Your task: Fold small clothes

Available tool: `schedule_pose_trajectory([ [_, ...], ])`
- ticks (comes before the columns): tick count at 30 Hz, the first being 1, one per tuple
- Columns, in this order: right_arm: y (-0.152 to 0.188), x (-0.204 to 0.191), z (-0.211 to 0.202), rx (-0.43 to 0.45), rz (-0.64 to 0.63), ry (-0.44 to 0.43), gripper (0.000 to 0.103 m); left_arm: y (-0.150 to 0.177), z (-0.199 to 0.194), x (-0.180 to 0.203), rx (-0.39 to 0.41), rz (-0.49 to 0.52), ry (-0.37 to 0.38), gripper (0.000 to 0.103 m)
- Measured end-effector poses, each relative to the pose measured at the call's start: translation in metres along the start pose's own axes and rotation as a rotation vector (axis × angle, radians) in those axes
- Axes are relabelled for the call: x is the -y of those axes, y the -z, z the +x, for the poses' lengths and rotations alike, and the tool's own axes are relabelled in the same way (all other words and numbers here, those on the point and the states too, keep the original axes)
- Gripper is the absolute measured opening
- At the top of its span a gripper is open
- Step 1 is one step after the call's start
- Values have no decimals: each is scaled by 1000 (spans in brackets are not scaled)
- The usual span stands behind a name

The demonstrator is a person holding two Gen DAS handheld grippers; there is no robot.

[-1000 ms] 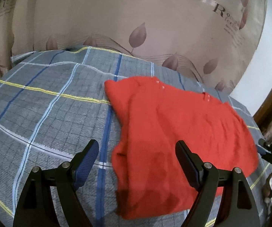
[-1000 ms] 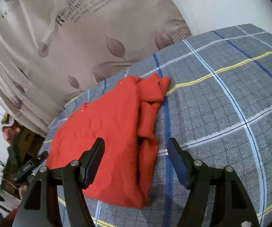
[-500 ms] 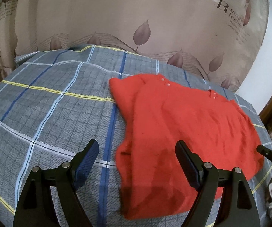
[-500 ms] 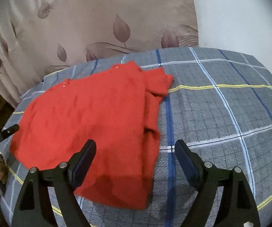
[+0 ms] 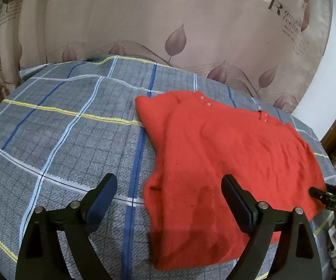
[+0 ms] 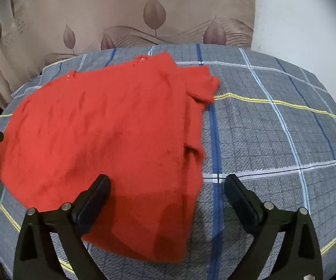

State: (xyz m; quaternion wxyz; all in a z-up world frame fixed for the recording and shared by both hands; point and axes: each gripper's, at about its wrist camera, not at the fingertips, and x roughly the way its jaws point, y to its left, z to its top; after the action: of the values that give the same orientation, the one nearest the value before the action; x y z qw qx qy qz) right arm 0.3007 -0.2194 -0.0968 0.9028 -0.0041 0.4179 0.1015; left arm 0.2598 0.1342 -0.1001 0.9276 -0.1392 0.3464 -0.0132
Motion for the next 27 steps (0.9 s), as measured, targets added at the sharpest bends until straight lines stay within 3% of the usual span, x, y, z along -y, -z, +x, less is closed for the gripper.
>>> schedule_pose_trajectory([
  [11, -2, -4, 4, -28, -15, 9, 103, -1, 11, -4, -53, -17, 38, 92],
  [15, -2, -4, 3, -29, -17, 4, 103, -7, 13, -14, -74, -49, 149, 92],
  [19, -1, -6, 3, -27, -18, 6, 103, -19, 24, -38, -104, -155, 268, 92],
  [27, -1, -7, 1, -22, -14, 1, 103, -48, 60, -40, -214, -105, 407, 92],
])
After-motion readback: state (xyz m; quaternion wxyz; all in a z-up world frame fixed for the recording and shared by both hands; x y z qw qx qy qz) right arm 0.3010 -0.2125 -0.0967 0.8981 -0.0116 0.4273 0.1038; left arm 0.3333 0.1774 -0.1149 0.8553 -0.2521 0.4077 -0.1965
